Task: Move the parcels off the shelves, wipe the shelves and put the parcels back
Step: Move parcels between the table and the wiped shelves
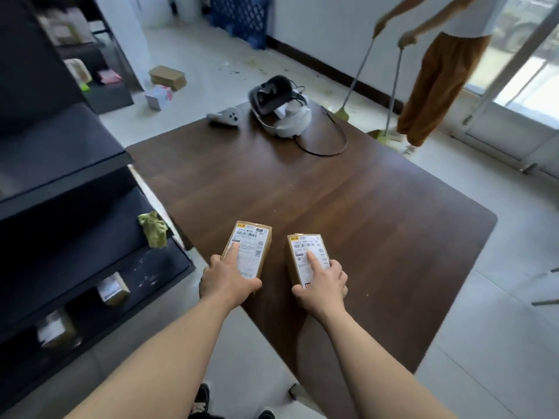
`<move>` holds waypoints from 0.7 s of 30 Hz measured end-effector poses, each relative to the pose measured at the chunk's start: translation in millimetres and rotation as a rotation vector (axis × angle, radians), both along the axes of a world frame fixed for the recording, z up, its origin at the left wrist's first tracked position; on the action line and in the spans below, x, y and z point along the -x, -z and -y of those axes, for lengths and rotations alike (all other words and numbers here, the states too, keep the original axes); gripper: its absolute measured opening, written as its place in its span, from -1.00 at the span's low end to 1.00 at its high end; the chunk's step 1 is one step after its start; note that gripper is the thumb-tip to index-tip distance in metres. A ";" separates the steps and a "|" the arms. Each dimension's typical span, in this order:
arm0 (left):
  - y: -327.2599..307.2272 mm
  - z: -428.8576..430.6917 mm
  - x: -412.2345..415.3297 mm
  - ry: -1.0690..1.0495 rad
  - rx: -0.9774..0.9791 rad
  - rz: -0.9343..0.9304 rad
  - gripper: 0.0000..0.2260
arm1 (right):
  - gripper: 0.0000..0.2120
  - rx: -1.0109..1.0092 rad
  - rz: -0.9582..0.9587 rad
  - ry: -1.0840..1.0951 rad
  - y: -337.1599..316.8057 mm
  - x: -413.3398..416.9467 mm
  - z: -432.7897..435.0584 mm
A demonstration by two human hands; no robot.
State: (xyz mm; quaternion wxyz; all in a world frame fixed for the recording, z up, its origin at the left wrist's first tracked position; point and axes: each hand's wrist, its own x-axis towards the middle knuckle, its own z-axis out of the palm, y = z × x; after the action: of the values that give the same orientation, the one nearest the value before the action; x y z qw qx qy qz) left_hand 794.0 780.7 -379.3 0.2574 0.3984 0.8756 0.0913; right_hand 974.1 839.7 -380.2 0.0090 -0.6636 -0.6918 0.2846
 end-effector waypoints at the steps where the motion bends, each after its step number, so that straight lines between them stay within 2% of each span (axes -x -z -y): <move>1: -2.0 4.9 7.3 -0.018 -0.004 -0.008 -0.12 | -0.20 -0.008 -0.016 -0.023 -2.2 10.3 0.7; 11: -14.2 83.1 103.8 -0.346 -0.027 0.010 -0.10 | -0.22 -0.043 -0.090 -0.332 -19.7 136.0 28.5; 21: -20.5 208.7 218.0 -0.583 -0.017 0.027 -0.11 | -0.22 -0.064 -0.068 -0.570 -26.5 279.9 121.6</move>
State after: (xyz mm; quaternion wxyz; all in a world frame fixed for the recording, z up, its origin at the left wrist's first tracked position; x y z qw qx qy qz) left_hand 576.0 572.0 -358.8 0.2285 0.1308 0.9489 0.1739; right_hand 694.2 718.1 -353.7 -0.0271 -0.4319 -0.8583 0.2758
